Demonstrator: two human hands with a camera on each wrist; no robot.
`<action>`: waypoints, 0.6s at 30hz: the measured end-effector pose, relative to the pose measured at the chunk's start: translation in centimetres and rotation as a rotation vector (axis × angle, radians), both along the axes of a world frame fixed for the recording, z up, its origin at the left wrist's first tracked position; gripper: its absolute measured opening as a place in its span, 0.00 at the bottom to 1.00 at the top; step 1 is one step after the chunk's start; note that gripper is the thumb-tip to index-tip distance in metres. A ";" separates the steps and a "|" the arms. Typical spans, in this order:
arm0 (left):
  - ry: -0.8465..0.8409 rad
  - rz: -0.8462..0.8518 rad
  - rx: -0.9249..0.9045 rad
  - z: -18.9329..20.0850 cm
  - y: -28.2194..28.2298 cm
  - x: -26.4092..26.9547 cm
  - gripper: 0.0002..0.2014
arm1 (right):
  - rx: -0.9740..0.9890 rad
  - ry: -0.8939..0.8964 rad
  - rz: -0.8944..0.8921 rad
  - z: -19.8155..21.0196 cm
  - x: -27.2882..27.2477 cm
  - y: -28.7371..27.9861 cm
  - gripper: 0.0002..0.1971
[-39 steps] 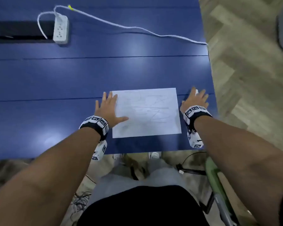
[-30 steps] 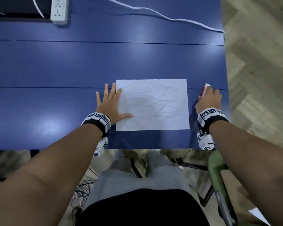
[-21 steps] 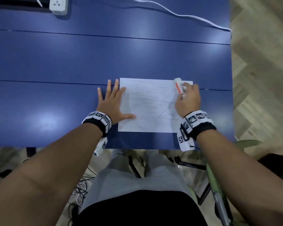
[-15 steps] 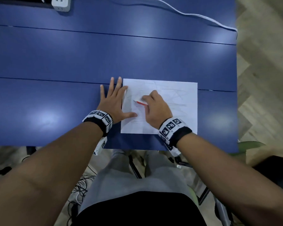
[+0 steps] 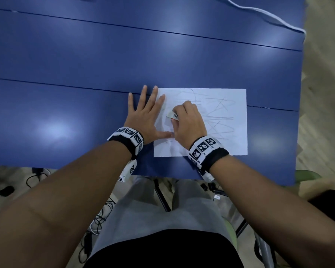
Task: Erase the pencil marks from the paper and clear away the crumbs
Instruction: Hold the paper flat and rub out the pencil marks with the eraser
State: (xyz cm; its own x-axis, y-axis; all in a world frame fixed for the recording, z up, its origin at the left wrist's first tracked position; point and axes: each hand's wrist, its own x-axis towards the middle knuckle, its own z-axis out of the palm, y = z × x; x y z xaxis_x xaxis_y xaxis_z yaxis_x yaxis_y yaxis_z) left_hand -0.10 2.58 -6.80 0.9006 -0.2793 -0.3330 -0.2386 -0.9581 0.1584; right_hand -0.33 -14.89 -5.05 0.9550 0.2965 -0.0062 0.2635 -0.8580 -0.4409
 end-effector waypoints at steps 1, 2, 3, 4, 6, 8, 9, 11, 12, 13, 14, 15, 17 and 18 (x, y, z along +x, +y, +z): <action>0.003 -0.005 -0.001 0.0 0.1 0.0 0.65 | 0.024 0.001 -0.007 0.2 0.1 0.2 0.10; 0.005 -0.010 -0.012 0.0 0.1 0.1 0.65 | 0.035 0.005 -0.011 0.4 0.2 0.5 0.10; 0.007 -0.013 -0.037 -0.1 0.3 0.0 0.65 | 0.031 0.015 -0.011 0.4 0.2 0.7 0.11; 0.009 -0.014 -0.071 -0.2 0.5 0.0 0.64 | 0.016 0.030 -0.010 0.4 0.2 0.9 0.11; 0.021 -0.013 -0.125 -0.2 1.3 0.1 0.63 | -0.013 0.067 -0.006 0.1 0.2 1.1 0.11; 0.026 -0.023 -0.128 -0.3 2.0 0.3 0.63 | -0.042 0.101 -0.007 0.0 0.3 1.0 0.10; 0.025 -0.029 -0.120 -0.4 2.2 0.4 0.62 | -0.054 0.122 -0.011 0.0 0.4 0.9 0.11; 0.017 -0.032 -0.113 -0.5 2.4 0.4 0.62 | -0.065 0.165 -0.018 0.2 0.5 1.0 0.11; 0.008 -0.032 -0.111 -0.6 2.3 0.3 0.62 | -0.068 0.185 -0.020 0.3 0.5 1.1 0.12; -0.005 -0.033 -0.108 -0.6 2.3 0.2 0.62 | -0.070 0.204 -0.019 0.3 0.6 1.2 0.12; -0.018 -0.035 -0.103 -0.7 2.2 0.2 0.62 | -0.070 0.219 -0.019 0.4 0.8 1.3 0.12; -0.028 -0.037 -0.096 -0.8 2.2 0.1 0.62 | -0.071 0.227 -0.021 0.4 1.0 1.4 0.12; -0.035 -0.037 -0.080 -0.8 2.1 0.1 0.62 | -0.078 0.230 -0.036 0.5 1.4 1.4 0.12; -0.037 -0.040 -0.076 -0.8 2.1 0.1 0.61 | -0.084 0.233 -0.040 0.5 1.4 1.5 0.13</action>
State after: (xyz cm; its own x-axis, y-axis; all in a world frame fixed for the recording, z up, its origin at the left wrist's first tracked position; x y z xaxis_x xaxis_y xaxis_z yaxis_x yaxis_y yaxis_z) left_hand 0.02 4.65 -7.62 0.8992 -0.3388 -0.2767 -0.2838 -0.9332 0.2205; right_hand 1.11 -13.42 -4.59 0.9361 0.2473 -0.2501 0.1280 -0.9018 -0.4128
